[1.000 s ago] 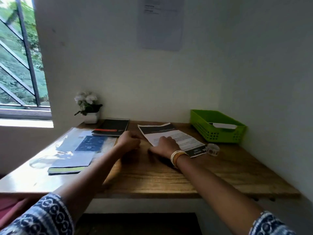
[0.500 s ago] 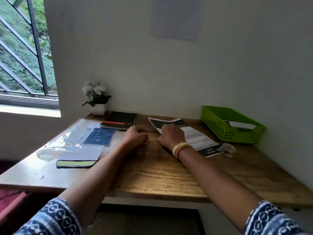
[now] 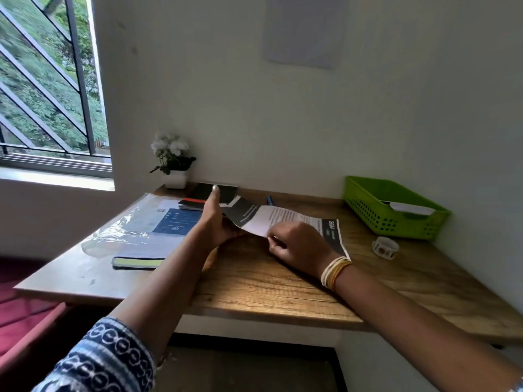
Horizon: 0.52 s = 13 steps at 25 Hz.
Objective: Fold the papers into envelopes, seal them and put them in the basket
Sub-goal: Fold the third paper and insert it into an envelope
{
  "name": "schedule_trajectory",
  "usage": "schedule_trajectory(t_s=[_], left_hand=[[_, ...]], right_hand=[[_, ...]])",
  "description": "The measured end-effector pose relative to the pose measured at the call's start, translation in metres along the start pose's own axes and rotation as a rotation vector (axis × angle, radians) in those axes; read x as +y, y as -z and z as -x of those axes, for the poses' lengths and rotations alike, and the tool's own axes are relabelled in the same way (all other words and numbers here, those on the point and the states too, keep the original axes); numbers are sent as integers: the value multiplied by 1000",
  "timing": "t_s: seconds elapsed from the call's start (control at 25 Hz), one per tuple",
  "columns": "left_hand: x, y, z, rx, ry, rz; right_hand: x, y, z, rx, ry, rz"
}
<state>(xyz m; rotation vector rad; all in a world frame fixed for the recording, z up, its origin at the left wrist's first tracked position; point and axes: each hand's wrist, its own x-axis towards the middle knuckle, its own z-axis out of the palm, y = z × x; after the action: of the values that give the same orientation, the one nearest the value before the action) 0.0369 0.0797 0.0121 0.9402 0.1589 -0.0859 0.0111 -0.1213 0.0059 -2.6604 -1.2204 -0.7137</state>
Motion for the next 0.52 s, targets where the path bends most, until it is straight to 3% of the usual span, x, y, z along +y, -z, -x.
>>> schedule_trajectory(t_s=[0.24,0.4,0.52], left_hand=[[3,-4,10,42,-20,-286],[-3,-4,4,120,-104,-611],[-5,-8,5,144,-157,-818]], right_hand=[[14,16,21,-120,-92,-170],[9,16,13,-108,-265,-344],[-3,9,-10,-153,-294,-350]])
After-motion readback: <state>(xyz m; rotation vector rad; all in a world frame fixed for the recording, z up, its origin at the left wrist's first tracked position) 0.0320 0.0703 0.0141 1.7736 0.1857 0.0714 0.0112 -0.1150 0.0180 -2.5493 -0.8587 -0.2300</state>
